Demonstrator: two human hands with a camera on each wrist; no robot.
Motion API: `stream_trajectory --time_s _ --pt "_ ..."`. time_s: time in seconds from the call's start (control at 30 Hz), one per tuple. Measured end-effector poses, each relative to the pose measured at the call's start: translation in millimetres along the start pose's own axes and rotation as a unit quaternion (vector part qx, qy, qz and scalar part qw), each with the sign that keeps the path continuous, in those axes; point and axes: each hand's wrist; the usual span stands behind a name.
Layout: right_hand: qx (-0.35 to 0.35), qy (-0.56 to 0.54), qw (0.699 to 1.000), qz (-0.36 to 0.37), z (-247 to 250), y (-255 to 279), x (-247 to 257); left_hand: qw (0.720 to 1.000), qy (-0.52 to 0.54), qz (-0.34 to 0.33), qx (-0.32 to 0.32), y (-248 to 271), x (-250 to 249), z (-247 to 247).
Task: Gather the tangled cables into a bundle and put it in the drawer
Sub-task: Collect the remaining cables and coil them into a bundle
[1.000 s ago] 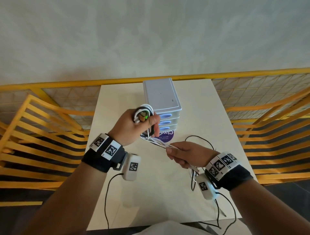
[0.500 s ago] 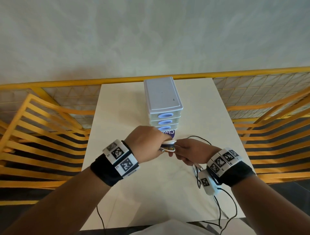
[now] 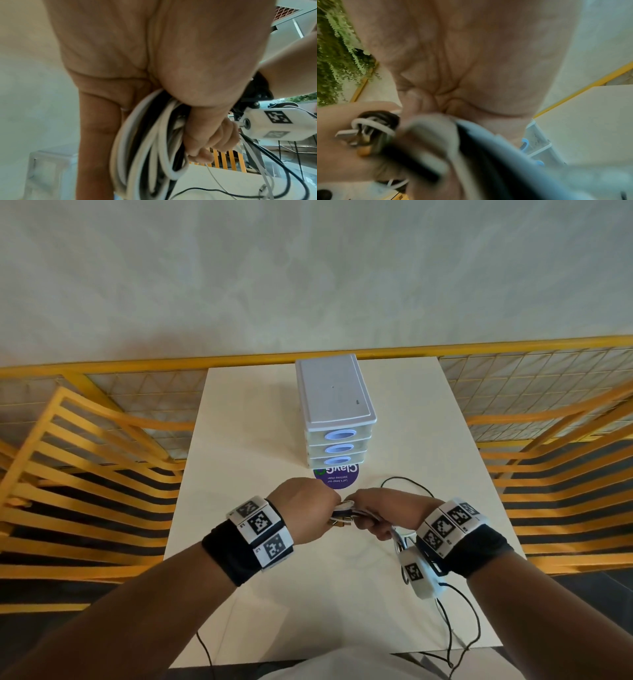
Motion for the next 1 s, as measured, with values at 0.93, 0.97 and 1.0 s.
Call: stream_trajectory --time_s 0.93,0.97,1.0 --pt "-0.044 0.297 0.952 0.058 -24.2 7.8 21.2 0.991 -0.128 0.042 0.009 -11.2 -21.1 16.8" --pt "-0.046 0.297 0.952 0.067 -25.1 8.4 19.8 0.993 -0.113 0.038 0.007 -11.7 -21.2 15.9" --pt "-0.040 0.296 0.952 0.069 -25.3 9.4 18.5 0.994 -0.102 0.033 0.010 -11.1 -21.9 15.7"
Point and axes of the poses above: each hand's wrist, its own y-axis away from the middle knuckle, its own z-axis out of the back of the hand, x = y × z, and after that the axes turned 4 degrees about -z, right-handed
